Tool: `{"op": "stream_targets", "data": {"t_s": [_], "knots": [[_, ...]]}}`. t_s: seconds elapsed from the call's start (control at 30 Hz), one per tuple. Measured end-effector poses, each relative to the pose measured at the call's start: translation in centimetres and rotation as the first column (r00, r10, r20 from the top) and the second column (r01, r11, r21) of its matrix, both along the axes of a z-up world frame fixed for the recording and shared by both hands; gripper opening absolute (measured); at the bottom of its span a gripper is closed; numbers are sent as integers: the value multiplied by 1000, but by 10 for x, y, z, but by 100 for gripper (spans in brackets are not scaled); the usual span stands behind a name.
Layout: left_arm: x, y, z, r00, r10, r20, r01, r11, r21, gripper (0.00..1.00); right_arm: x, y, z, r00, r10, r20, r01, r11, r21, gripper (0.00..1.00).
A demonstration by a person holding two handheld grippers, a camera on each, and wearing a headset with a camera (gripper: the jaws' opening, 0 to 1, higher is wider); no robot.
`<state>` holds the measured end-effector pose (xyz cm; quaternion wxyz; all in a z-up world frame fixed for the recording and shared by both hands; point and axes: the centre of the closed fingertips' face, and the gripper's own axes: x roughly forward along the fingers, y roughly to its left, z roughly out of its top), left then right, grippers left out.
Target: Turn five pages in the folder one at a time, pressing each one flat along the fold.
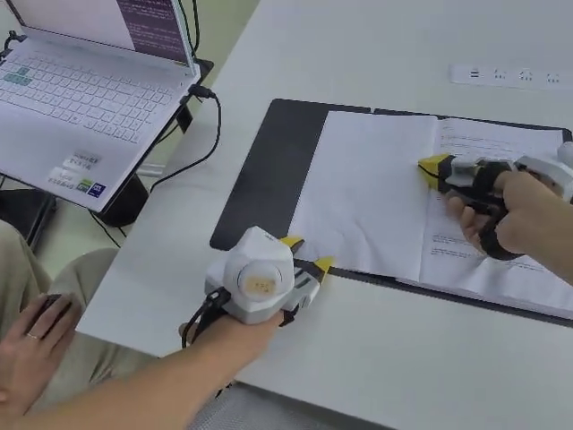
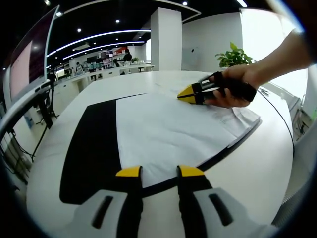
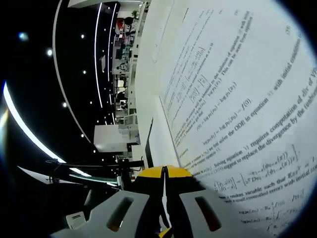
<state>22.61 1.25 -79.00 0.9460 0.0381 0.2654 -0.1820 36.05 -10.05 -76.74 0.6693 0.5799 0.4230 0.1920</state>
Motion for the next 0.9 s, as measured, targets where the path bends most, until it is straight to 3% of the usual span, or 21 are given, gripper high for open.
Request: {"op": "stream_targets", "data": {"t_s": [0.07,0.4,0.9], "knots": [[0,0,0,1000,-2,0,2,1000,2,26,-13,2,0,999,38,-1,-38,999,2,0],[0,0,0,1000,0,1,0,1000,2,26,-61,2,-1,995,95,-11,-95,995,9,0],[-1,-1,2,1000,-1,14,1,1000,-1,26,-112,5,-6,991,132,-23,-131,991,24,0]]}}
